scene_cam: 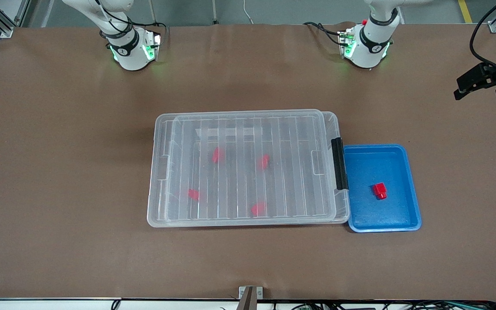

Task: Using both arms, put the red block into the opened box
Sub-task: 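Reach the left gripper to the red block while the right gripper reaches the lid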

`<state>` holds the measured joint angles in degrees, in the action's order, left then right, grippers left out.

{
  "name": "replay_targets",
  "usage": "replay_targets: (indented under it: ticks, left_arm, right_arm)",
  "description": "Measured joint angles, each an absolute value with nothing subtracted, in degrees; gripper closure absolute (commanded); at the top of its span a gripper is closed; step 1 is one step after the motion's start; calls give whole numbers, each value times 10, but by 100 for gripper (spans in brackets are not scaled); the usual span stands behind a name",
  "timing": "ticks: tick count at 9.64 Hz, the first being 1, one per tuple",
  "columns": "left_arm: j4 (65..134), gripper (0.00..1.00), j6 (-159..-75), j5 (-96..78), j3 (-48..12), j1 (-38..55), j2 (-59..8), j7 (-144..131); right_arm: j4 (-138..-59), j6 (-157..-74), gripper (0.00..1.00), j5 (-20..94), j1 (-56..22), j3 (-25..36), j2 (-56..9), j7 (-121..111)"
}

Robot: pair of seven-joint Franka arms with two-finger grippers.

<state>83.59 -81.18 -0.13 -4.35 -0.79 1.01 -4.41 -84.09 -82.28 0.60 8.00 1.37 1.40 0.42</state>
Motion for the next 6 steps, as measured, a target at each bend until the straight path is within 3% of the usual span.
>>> replay_targets:
  ticks: [4, 6]
  left_arm:
    - [836, 0, -816, -1, -42, -8, -2, -45]
    - [843, 0, -879, 5, -42, -9, -46, -45]
  right_arm:
    - [-841, -823, 0, 6, 80, 14, 14, 4]
    - [-841, -822, 0, 6, 80, 14, 13, 4]
